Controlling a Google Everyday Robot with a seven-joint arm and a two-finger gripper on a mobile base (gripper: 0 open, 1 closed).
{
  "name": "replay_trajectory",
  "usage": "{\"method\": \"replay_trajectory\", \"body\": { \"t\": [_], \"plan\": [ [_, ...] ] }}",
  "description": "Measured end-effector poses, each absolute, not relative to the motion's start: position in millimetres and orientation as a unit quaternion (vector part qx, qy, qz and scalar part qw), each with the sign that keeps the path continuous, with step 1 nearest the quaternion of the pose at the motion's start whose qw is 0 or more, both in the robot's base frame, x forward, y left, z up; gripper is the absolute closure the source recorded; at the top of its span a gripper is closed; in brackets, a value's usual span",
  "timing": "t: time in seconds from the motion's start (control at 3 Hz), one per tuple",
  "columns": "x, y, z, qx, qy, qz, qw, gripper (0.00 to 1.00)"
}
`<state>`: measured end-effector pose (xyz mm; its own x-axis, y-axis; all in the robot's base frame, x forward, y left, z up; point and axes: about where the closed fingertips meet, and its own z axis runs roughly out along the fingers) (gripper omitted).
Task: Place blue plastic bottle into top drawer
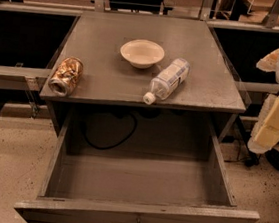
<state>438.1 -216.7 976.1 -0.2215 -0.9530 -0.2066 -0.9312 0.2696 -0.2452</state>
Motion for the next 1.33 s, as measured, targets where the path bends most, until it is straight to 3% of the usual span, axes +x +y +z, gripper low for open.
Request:
{"method": "replay_trajectory", "body": {
  "t": [1.33],
  "plan": [
    [465.9,-216.1,916.6,-0.604,0.786,0.007,0.131,0.00]
  ]
}}
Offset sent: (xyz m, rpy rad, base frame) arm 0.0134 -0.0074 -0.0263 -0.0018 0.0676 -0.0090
